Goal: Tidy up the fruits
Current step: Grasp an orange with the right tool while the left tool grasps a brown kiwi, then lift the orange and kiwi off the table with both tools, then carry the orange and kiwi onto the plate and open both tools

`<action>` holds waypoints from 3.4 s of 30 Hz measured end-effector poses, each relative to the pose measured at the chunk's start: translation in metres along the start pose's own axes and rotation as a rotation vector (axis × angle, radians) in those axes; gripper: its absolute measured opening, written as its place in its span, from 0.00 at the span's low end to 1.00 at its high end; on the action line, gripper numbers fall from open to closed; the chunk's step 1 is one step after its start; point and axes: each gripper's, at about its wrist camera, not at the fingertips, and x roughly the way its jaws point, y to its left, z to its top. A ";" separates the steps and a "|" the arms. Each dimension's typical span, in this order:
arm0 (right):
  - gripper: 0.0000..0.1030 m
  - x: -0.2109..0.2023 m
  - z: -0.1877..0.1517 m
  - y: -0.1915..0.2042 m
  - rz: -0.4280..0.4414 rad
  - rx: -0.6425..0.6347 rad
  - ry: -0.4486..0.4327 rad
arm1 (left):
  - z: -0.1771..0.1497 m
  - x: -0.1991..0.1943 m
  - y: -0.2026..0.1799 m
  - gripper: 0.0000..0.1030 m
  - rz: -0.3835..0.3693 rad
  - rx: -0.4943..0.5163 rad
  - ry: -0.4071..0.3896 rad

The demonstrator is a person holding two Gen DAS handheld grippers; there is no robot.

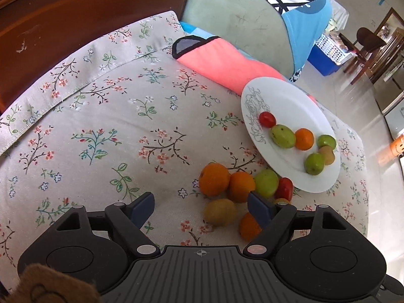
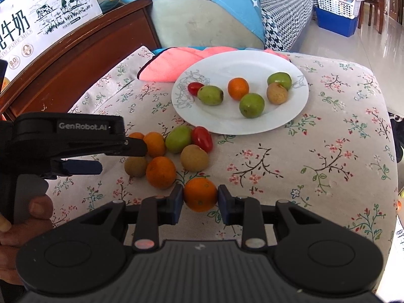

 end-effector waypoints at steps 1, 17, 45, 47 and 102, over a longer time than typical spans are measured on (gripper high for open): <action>0.29 0.000 0.000 -0.001 0.000 0.003 -0.001 | 0.000 0.002 -0.002 0.77 0.009 0.002 0.002; 0.29 -0.003 0.002 -0.004 0.000 0.020 -0.014 | -0.004 -0.002 -0.008 0.38 -0.068 -0.012 0.010; 0.29 -0.004 0.005 -0.007 0.005 0.041 -0.021 | -0.005 -0.006 -0.007 0.20 -0.086 -0.023 -0.010; 0.29 -0.004 0.006 -0.008 0.005 0.048 -0.026 | -0.004 -0.005 -0.008 0.23 -0.083 -0.029 -0.011; 0.29 -0.009 0.073 -0.026 0.080 0.116 -0.137 | 0.059 -0.023 -0.035 0.25 -0.192 -0.012 -0.158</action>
